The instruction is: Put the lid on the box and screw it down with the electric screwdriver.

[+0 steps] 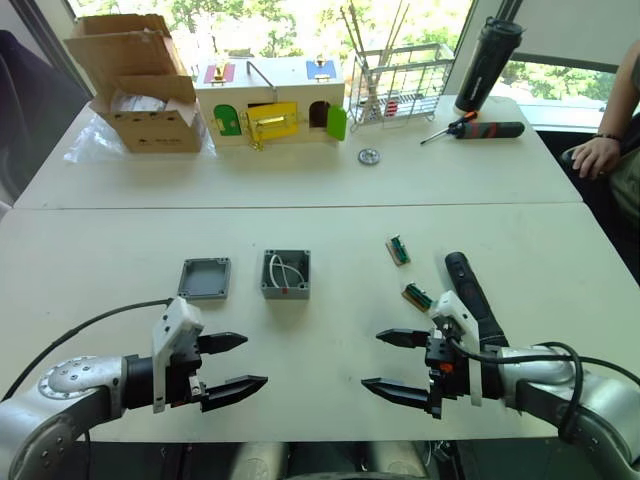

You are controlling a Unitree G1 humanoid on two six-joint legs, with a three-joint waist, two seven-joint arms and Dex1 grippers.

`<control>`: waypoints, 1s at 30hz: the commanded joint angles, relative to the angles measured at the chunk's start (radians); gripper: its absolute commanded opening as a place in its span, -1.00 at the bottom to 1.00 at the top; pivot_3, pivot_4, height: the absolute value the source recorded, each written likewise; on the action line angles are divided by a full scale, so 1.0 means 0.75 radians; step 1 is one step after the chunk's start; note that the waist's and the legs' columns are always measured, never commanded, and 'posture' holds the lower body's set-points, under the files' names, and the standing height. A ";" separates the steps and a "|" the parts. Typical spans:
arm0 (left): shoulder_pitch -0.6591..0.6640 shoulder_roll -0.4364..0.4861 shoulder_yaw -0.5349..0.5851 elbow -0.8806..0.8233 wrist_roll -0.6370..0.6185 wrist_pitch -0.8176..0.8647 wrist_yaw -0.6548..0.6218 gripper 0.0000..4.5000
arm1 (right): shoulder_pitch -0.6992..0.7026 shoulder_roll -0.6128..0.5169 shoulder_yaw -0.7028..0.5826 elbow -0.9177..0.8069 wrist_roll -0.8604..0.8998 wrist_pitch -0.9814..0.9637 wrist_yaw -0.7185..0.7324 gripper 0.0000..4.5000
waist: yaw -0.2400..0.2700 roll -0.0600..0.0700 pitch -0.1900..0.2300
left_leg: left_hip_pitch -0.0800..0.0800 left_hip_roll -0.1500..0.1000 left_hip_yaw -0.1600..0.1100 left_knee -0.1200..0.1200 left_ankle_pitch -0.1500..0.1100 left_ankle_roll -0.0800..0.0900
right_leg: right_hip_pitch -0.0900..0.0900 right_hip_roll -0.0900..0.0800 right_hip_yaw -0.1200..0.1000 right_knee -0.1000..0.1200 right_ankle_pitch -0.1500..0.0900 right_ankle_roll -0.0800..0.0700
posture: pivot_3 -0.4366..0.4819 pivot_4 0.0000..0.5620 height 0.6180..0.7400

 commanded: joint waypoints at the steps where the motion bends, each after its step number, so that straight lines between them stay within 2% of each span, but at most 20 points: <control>1: -0.018 0.026 0.031 -0.015 0.005 0.002 0.010 1.00 | -0.026 -0.013 -0.044 -0.032 0.044 0.027 -0.011 0.99 | 0.000 0.000 0.000 | 0.000 0.000 0.000 0.000 0.000 0.000 | 0.000 0.000 0.000 0.000 0.000 0.000 | -0.05 -0.47 1.00; 6: -0.076 0.129 0.009 0.001 0.045 0.040 -0.014 1.00 | -0.041 0.004 -0.043 -0.057 0.061 0.065 -0.056 0.99 | 0.000 0.000 0.000 | 0.000 0.000 0.000 0.000 0.000 0.000 | 0.000 0.000 0.000 0.000 0.000 0.000 | -0.05 -0.47 1.00; 9: -0.201 0.229 0.018 0.079 0.031 0.099 -0.049 1.00 | -0.070 0.012 -0.072 -0.080 0.126 0.105 -0.084 0.99 | 0.000 0.000 0.000 | 0.000 0.000 0.000 0.000 0.000 0.000 | 0.000 0.000 0.000 0.000 0.000 0.000 | -0.05 -0.47 1.00; 13: -0.556 0.372 -0.061 0.258 0.086 0.056 -0.198 1.00 | -0.234 0.031 -0.121 -0.075 0.238 0.172 -0.171 0.99 | -0.001 0.000 0.000 | 0.000 0.000 -0.001 0.000 0.000 -0.001 | -0.001 0.001 -0.001 0.002 0.000 0.000 | -0.05 -0.47 1.00; 16: -0.934 0.417 -0.305 0.416 0.254 -0.019 -0.352 1.00 | -0.366 0.029 -0.062 -0.057 0.201 0.217 -0.229 0.99 | 0.002 0.000 0.000 | 0.000 -0.001 0.000 0.000 0.000 -0.001 | -0.002 0.003 -0.003 0.002 0.000 0.000 | -0.05 -0.47 1.00; 19: -1.277 0.349 -0.554 0.559 0.430 -0.136 -0.544 1.00 | -0.461 0.068 -0.013 -0.046 0.180 0.249 -0.305 0.99 | -0.005 -0.001 0.000 | -0.002 -0.001 0.001 0.000 0.004 -0.007 | -0.004 0.004 -0.003 0.002 0.000 0.000 | -0.05 -0.47 1.00; 23: -1.538 0.232 -0.779 0.676 0.596 -0.259 -0.746 1.00 | -0.512 0.104 0.013 -0.052 0.159 0.294 -0.396 0.99 | -0.012 -0.002 0.001 | -0.005 -0.002 0.003 0.001 0.005 -0.007 | -0.007 0.004 -0.002 0.004 0.000 0.000 | -0.05 -0.47 1.00; 26: -1.631 0.149 -0.889 0.732 0.688 -0.309 -0.834 1.00 | -0.526 0.136 0.047 -0.066 0.138 0.324 -0.464 0.99 | -0.029 -0.002 0.001 | -0.005 -0.002 0.002 0.002 0.005 -0.007 | -0.006 0.004 -0.002 0.005 0.000 0.000 | -0.05 -0.47 1.00; 30: -1.639 0.072 -0.989 0.782 0.799 -0.426 -0.920 1.00 | -0.488 0.183 0.101 -0.101 0.088 0.309 -0.523 0.99 | -0.043 -0.002 0.001 | -0.005 -0.001 0.002 0.001 0.005 -0.007 | -0.008 0.006 -0.002 0.005 0.000 0.000 | -0.05 -0.47 1.00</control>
